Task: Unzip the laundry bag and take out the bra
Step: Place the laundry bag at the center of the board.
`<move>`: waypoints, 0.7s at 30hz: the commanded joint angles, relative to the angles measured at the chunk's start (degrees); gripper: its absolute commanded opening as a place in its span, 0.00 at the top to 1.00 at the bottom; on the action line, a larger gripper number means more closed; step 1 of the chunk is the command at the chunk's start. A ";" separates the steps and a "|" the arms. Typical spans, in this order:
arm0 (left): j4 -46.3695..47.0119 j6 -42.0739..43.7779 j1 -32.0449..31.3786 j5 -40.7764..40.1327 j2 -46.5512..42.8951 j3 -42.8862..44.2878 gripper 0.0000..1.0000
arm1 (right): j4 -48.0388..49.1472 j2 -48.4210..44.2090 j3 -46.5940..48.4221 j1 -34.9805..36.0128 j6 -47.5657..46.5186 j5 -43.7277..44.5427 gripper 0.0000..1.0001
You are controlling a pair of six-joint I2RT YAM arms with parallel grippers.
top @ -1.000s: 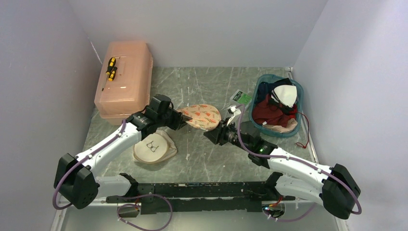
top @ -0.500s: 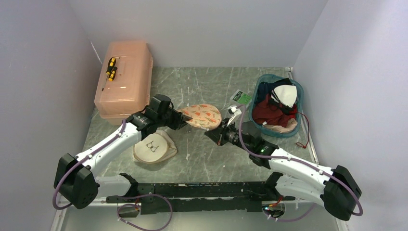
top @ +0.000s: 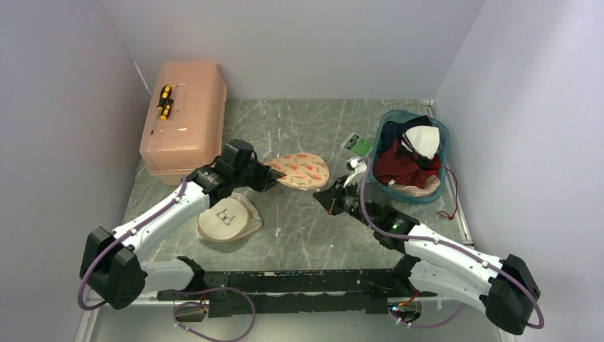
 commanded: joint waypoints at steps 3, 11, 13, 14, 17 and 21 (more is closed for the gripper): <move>3.76 1.61 0.02 1.52 -1.32 1.12 0.97 | -4.36 -2.05 -1.36 -0.52 0.49 11.37 1.00; 12.91 17.95 0.16 15.46 7.58 6.34 0.97 | -5.34 -4.53 -3.33 -4.07 -0.79 13.61 1.00; 12.85 24.13 0.20 19.57 11.44 9.22 0.97 | -5.84 -6.18 -3.95 -4.02 -2.39 13.18 1.00; 12.11 26.88 0.34 21.34 13.84 10.73 0.97 | -6.16 -7.16 -4.49 -4.01 -2.99 13.01 1.00; 13.72 33.73 1.17 26.41 18.23 13.03 0.97 | -7.81 -10.53 -6.07 -3.87 -3.88 11.90 1.00; 20.15 40.12 3.41 31.75 22.79 13.04 0.97 | -9.36 -13.78 -8.00 -1.95 -4.83 9.20 1.00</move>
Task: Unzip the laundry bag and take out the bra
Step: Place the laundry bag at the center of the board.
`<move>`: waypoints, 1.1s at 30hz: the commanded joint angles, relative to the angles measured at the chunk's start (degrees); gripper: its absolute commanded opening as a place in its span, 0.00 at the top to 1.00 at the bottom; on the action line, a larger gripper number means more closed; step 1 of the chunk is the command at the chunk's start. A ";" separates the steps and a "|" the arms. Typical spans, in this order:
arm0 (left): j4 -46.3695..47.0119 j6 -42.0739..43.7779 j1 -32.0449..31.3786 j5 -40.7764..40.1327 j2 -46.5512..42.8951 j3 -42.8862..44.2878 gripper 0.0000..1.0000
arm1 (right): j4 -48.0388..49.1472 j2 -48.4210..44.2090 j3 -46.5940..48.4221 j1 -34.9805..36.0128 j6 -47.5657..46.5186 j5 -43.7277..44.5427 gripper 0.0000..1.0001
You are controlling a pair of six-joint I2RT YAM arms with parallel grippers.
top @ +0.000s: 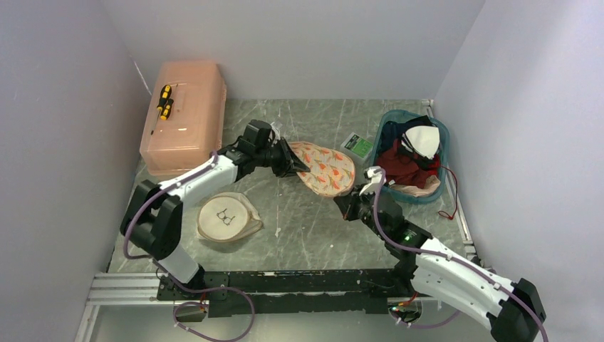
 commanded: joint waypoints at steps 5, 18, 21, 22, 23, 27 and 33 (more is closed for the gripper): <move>14.42 16.22 4.04 17.74 8.58 1.49 0.96 | -0.84 -4.91 -4.00 5.02 -2.36 -1.71 1.00; 31.06 2.12 4.83 15.68 9.18 -14.48 0.15 | 6.31 0.76 -6.94 5.81 1.70 -2.09 1.00; 31.06 -3.16 4.52 11.87 4.88 -19.92 0.14 | 7.23 2.79 -6.61 5.74 2.24 -1.47 1.00; 30.18 -4.82 4.14 10.11 2.77 -21.96 0.10 | 7.61 3.38 -6.58 5.70 2.43 -1.45 1.00; 28.74 -6.01 3.78 8.26 0.68 -23.65 0.09 | 8.02 3.90 -6.56 5.75 2.51 -1.53 1.00; 15.77 -8.32 1.43 0.18 -9.11 -26.42 0.06 | 9.10 6.26 -6.01 5.80 2.93 -1.88 1.00; 15.60 -21.84 -8.65 -14.76 -17.24 -30.94 0.06 | 12.36 9.92 -5.24 6.10 4.24 -4.01 1.00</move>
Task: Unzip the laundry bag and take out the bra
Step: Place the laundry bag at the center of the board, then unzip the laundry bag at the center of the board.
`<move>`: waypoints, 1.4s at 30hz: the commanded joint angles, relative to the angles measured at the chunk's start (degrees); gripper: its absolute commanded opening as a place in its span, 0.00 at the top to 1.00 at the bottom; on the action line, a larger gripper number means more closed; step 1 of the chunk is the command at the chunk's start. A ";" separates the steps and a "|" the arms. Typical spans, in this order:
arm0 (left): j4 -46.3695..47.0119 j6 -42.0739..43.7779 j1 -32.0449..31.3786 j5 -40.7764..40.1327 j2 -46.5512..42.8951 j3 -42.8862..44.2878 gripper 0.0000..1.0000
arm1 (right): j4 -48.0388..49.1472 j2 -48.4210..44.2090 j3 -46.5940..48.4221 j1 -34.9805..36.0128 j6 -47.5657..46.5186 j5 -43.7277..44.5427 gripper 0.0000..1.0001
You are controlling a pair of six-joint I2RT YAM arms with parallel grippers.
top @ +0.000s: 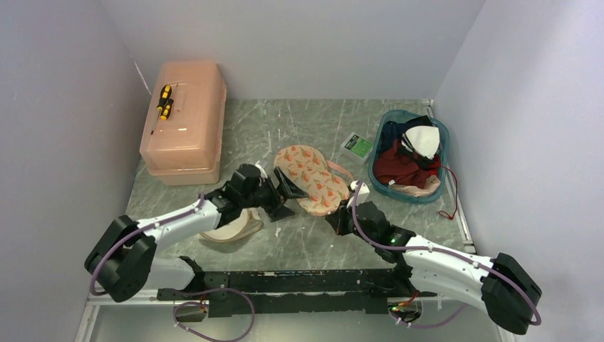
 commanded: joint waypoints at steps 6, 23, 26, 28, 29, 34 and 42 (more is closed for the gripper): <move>1.25 -14.22 -7.18 -9.56 4.78 2.06 0.06 | 4.21 2.59 3.88 3.08 0.37 -1.00 1.00; 9.42 -20.28 -11.74 -13.44 15.14 3.52 0.37 | 1.88 2.50 4.64 4.83 -2.86 -1.64 1.00; 8.78 -20.26 -11.78 -14.74 14.64 2.87 0.52 | 0.90 1.96 4.61 5.27 -3.36 -1.06 1.00; 8.98 -20.34 -11.70 -15.35 14.36 2.34 0.63 | 0.13 1.48 4.60 5.37 -3.63 -0.78 1.00; 8.98 -20.16 -11.58 -15.56 14.17 2.16 0.70 | -0.27 1.34 4.59 5.52 -3.72 -0.61 1.00; 8.14 -18.76 -9.81 -14.49 13.63 1.36 0.97 | -2.26 1.12 4.27 5.57 -3.50 0.87 1.00; 7.73 -12.95 -4.86 -9.80 9.91 -1.23 0.97 | -4.97 4.86 3.90 5.46 1.96 6.78 1.00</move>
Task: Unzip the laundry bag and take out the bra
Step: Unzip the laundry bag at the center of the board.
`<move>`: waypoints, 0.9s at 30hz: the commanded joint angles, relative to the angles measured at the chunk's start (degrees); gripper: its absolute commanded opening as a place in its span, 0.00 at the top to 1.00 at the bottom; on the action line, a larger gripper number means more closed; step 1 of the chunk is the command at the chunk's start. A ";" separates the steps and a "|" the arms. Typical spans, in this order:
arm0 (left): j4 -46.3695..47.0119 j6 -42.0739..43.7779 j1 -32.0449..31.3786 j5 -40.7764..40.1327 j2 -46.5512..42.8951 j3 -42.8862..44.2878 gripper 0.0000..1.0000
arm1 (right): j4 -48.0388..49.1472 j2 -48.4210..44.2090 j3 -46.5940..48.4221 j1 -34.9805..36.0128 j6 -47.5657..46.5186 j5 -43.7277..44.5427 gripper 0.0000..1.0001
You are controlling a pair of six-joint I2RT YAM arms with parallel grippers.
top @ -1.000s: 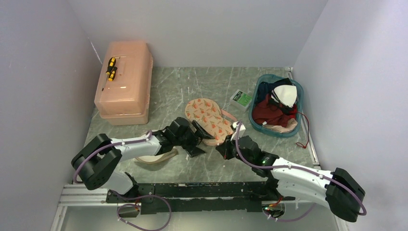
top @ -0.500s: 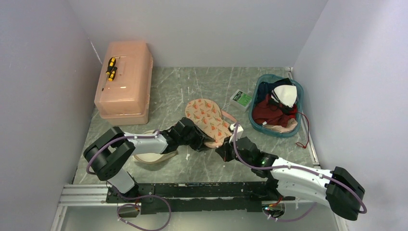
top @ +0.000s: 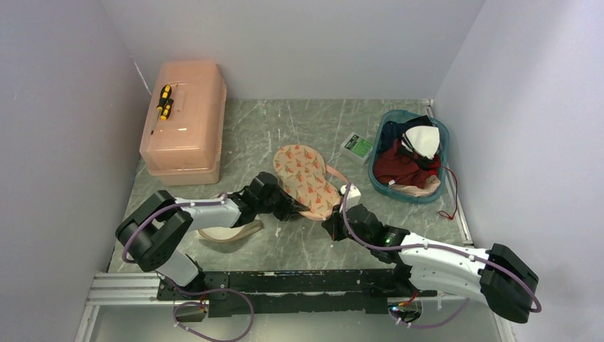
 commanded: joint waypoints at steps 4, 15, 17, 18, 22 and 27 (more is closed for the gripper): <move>-2.65 10.92 5.70 5.87 -3.83 0.43 0.97 | -2.16 3.28 2.02 -0.53 4.41 7.68 1.00; -9.07 33.91 10.61 22.67 1.44 6.67 0.97 | 1.49 8.38 3.35 -7.28 3.63 8.95 1.00; -13.04 39.31 10.96 22.11 3.53 9.66 0.97 | 1.31 7.87 2.87 -7.33 3.09 9.44 1.00; -14.83 41.64 11.22 21.50 4.47 10.96 0.97 | 1.22 7.04 2.46 -7.17 2.86 9.31 1.00; -12.65 44.69 13.11 23.87 8.82 14.33 0.97 | -0.61 1.72 0.46 -3.95 3.09 10.38 1.00; -8.33 42.88 15.12 27.26 16.18 19.59 0.97 | -2.05 -1.77 -1.42 -1.66 4.30 8.61 1.00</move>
